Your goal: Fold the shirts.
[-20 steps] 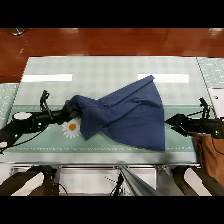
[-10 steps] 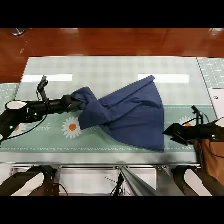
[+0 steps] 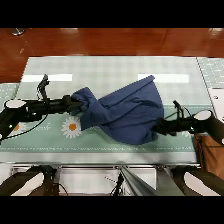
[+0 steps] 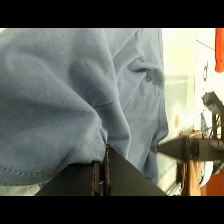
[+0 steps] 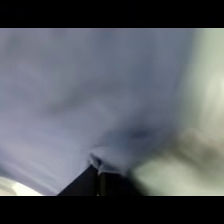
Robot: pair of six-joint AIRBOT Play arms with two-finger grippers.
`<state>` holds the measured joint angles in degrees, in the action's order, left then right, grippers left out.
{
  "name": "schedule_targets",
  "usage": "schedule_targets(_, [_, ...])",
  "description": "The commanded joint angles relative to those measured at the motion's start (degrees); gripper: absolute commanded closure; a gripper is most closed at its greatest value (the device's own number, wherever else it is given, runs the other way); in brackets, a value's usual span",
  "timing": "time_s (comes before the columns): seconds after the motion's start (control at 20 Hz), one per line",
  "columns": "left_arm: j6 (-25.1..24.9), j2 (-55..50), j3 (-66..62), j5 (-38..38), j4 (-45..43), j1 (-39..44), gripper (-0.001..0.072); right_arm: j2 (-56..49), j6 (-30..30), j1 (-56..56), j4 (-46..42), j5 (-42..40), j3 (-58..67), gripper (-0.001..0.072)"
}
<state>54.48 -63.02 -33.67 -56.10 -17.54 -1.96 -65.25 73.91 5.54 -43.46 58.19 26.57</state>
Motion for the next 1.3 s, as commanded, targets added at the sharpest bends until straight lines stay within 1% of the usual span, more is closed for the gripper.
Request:
schedule_targets(0.0, [0.2,0.2,-1.7,-5.2,0.0,-1.2,0.0688,-2.1,-4.5,-5.0,6.0,1.1,6.9,0.0692])
schedule_targets(0.05, [0.2,0.4,-4.0,-9.2,0.1,-3.2,0.0688,-1.5,-3.8,-4.7,4.2,3.9,11.9,0.0693])
schedule_targets(0.1, [1.3,1.0,-7.5,-13.8,0.1,-6.0,0.0688,-0.3,-1.3,-3.8,1.1,6.7,18.8,0.0693])
schedule_targets(0.2, [5.3,3.0,-16.3,-18.9,0.8,-11.6,0.0688,2.4,4.4,-1.6,-5.5,9.5,35.3,0.0693])
schedule_targets(0.3, [9.8,5.6,-26.4,-18.7,3.3,-16.3,0.0688,3.6,7.3,0.3,-8.8,10.7,53.9,0.0693])
schedule_targets(0.4, [13.3,7.6,-37.4,-18.8,6.2,-19.9,0.0688,3.6,8.4,1.7,-9.4,13.6,72.6,0.0693])
schedule_targets(0.45, [14.4,8.5,-42.9,-19.3,6.3,-21.4,0.0688,3.7,8.5,2.1,-9.7,16.1,81.6,0.0693])
schedule_targets(0.55, [16.0,11.0,-53.7,-21.1,5.5,-25.1,0.0688,5.8,8.6,2.1,-11.3,19.9,94.2,0.0693])
schedule_targets(0.6, [17.1,12.8,-58.4,-21.1,4.0,-27.3,0.0688,8.3,8.6,2.2,-12.4,20.6,96.6,0.0693])
schedule_targets(0.65, [18.3,14.8,-62.4,-20.8,1.0,-29.2,0.0688,12.1,8.6,2.1,-14.8,20.9,96.7,0.0693])
schedule_targets(0.75, [20.2,18.8,-67.6,-20.5,-7.1,-30.1,0.0688,19.8,8.9,2.1,-20.9,23.8,94.5,0.0693])
schedule_targets(0.85, [21.7,23.0,-69.9,-20.4,-19.1,-27.7,0.0688,27.1,10.8,2.2,-27.3,26.6,90.7,0.0693])
schedule_targets(0.9, [22.5,25.2,-69.9,-20.5,-26.5,-25.1,0.0688,30.2,11.5,2.1,-29.9,28.0,88.3,0.0692])
schedule_targets(1.0, [25.9,27.8,-69.9,-21.5,-43.2,-17.4,0.0688,35.5,13.3,2.1,-34.9,31.5,83.2,0.0692])
schedule_targets(1.05, [27.8,28.5,-69.9,-23.1,-51.8,-12.4,0.0688,37.6,14.1,2.2,-36.9,33.3,80.2,0.0692])
schedule_targets(1.1, [29.9,28.5,-69.8,-25.7,-58.5,-7.8,0.0688,39.2,15.0,2.1,-37.9,34.9,76.8,0.0692])
schedule_targets(1.15, [31.3,28.3,-69.0,-28.6,-63.5,-3.1,0.0688,40.3,15.4,2.1,-37.9,36.4,73.3,0.0692])
schedule_targets(1.2, [32.0,28.3,-66.6,-30.3,-66.1,0.5,0.0688,41.1,15.8,2.2,-37.3,37.7,69.2,0.0692])
schedule_targets(1.25, [32.4,28.3,-62.8,-31.6,-66.8,3.4,0.0688,41.8,16.0,2.1,-35.8,38.4,64.2,0.0692])
